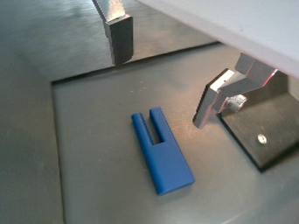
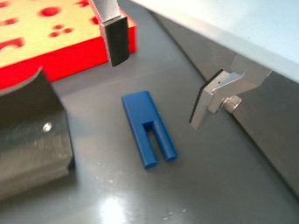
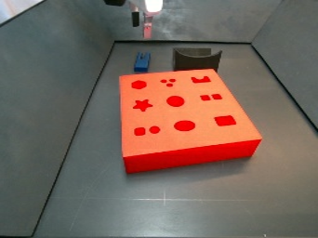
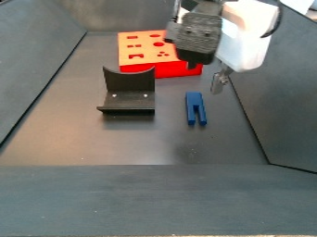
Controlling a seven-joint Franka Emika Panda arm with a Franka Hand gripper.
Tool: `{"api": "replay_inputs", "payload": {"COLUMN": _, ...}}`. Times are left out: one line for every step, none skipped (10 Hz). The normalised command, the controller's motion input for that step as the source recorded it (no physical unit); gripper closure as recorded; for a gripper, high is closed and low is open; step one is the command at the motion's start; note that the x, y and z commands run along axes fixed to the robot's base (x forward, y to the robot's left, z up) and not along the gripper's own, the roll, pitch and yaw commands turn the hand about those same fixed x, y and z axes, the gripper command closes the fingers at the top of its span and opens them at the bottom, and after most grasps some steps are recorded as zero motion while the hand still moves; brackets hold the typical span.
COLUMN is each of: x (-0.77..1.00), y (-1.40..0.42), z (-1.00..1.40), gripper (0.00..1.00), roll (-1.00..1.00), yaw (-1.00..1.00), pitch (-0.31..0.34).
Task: Pick up the square-circle object. Move up. Rotate the square-circle object. Place the square-circle object on the fixture. Regrasp the square-circle object. Move to above the board. Insert the square-circle object.
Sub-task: Rotate the square-circle object.
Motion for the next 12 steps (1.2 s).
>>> {"api": "replay_inputs", "payload": {"x": 0.04, "y": 0.01, "z": -0.04, "gripper": 0.0, "roll": 0.0, "yaw": 1.0, "pitch": -0.005}}
{"api": "replay_inputs", "payload": {"x": 0.04, "y": 0.01, "z": -0.04, "gripper": 0.0, "roll": 0.0, "yaw": 1.0, "pitch": -0.005}}
{"api": "replay_inputs", "payload": {"x": 0.04, "y": 0.01, "z": -0.04, "gripper": 0.0, "roll": 0.0, "yaw": 1.0, "pitch": -0.005}}
{"api": "replay_inputs", "payload": {"x": 0.04, "y": 0.01, "z": -0.04, "gripper": 0.0, "roll": 0.0, "yaw": 1.0, "pitch": -0.006}}
{"api": "replay_inputs", "payload": {"x": 0.04, "y": 0.01, "z": -0.04, "gripper": 0.0, "roll": 0.0, "yaw": 1.0, "pitch": -0.006}}
{"api": "replay_inputs", "payload": {"x": 0.04, "y": 0.01, "z": -0.03, "gripper": 0.0, "roll": 0.0, "yaw": 1.0, "pitch": -0.007}}
{"api": "replay_inputs", "payload": {"x": 0.04, "y": 0.01, "z": -0.04, "gripper": 0.0, "roll": 0.0, "yaw": 1.0, "pitch": -0.008}}
{"api": "replay_inputs", "payload": {"x": 0.04, "y": 0.01, "z": -0.03, "gripper": 0.0, "roll": 0.0, "yaw": 1.0, "pitch": -0.008}}
{"api": "replay_inputs", "payload": {"x": 0.04, "y": 0.01, "z": -0.03, "gripper": 0.0, "roll": 0.0, "yaw": 1.0, "pitch": -0.009}}
{"api": "replay_inputs", "payload": {"x": 0.04, "y": 0.01, "z": -0.03, "gripper": 0.0, "roll": 0.0, "yaw": 1.0, "pitch": -0.01}}
{"api": "replay_inputs", "payload": {"x": 0.04, "y": 0.01, "z": -0.03, "gripper": 0.0, "roll": 0.0, "yaw": 1.0, "pitch": -0.012}}
{"api": "replay_inputs", "payload": {"x": 0.04, "y": 0.01, "z": -0.03, "gripper": 0.0, "roll": 0.0, "yaw": 1.0, "pitch": -0.014}}
